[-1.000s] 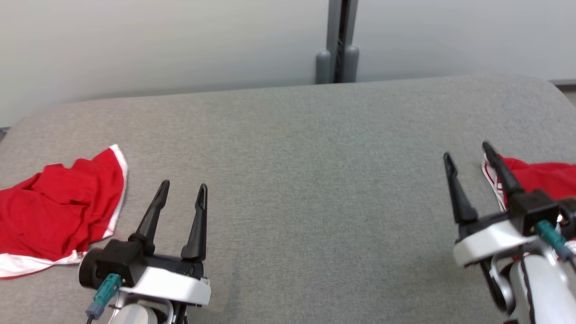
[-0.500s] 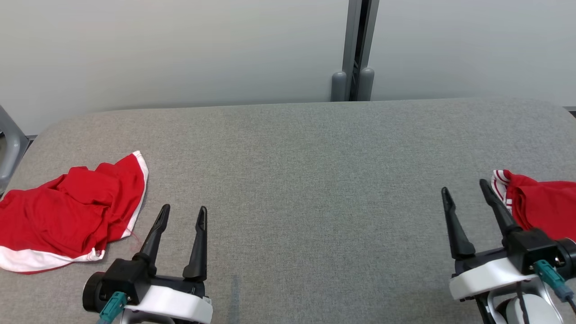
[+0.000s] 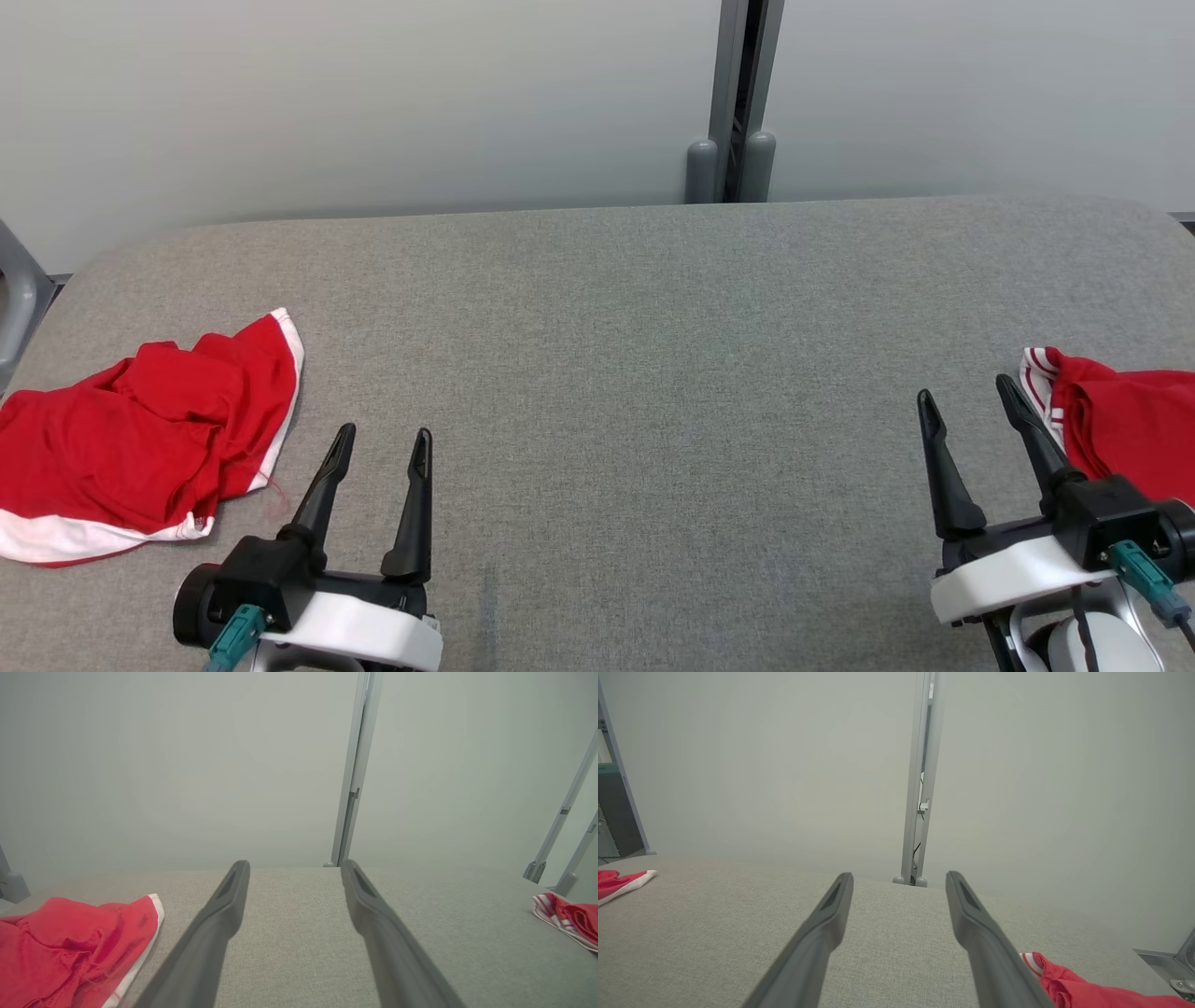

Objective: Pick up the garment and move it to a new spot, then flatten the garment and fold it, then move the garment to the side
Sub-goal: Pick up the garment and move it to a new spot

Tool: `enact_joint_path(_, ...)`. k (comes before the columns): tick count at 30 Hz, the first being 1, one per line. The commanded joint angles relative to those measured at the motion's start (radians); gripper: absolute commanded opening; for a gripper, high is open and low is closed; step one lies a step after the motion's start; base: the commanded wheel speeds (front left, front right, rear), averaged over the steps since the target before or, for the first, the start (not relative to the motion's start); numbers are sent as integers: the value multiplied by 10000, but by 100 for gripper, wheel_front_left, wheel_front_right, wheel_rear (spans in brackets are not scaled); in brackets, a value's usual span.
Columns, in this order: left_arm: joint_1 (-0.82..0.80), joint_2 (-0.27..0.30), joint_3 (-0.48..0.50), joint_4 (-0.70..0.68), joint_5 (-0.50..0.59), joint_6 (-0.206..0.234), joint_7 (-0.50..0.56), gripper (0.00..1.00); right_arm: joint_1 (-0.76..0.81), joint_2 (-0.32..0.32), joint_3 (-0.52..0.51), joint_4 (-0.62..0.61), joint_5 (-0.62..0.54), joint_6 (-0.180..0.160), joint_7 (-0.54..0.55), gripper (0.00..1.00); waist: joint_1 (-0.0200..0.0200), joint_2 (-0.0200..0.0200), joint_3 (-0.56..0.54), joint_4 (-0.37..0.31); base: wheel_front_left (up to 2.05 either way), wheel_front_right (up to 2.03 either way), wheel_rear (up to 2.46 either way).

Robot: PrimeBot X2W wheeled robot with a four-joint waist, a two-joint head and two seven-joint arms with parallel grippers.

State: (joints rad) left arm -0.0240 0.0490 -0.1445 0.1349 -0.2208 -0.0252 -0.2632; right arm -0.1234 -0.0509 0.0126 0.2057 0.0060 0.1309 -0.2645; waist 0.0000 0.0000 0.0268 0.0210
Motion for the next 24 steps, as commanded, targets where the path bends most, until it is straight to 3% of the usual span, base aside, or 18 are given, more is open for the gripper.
enact_joint_path(1,-75,35,8,-15,35,44,-3,100,11,-12,-6,-4,99,-3,-10,100,0,0,0,0,0,0,0)
enact_joint_path(24,-73,37,13,78,158,-52,-3,100,6,-11,104,153,276,-3,-9,100,0,0,-80,-77,0,0,0)
